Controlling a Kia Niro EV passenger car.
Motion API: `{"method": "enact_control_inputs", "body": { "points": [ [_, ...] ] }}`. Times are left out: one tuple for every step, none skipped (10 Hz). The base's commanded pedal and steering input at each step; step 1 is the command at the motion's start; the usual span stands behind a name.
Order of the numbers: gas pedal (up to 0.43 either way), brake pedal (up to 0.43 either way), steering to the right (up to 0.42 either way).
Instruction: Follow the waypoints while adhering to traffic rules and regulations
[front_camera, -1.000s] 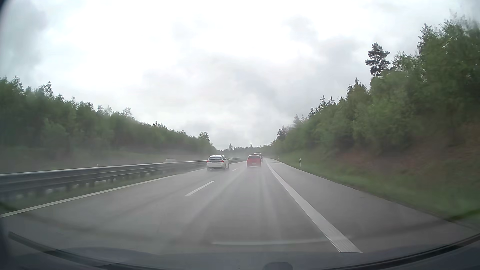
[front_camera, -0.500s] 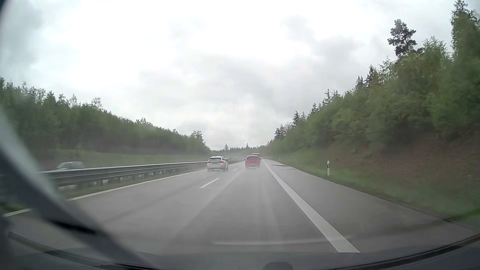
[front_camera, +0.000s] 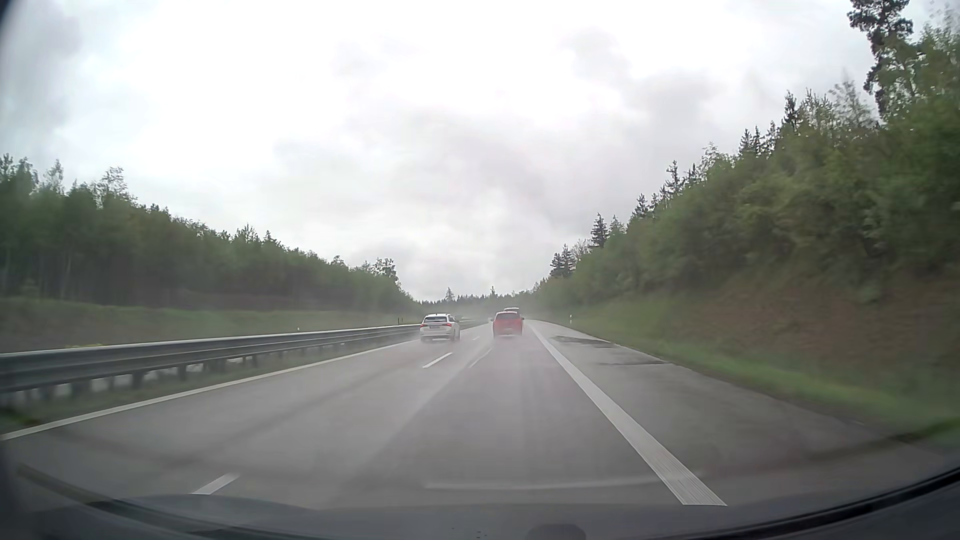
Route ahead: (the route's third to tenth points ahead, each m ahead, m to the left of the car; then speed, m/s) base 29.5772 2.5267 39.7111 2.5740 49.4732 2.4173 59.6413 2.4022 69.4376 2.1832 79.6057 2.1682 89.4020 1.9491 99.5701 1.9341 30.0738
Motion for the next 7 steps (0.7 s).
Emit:
{"method": "enact_control_inputs", "body": {
  "points": [
    [0.319,0.000,0.000],
    [0.319,0.000,0.000],
    [0.319,0.000,0.000],
    [0.319,0.000,0.000],
    [0.319,0.000,-0.001],
    [0.319,0.000,-0.001],
    [0.319,0.000,-0.003]
  ]
}}
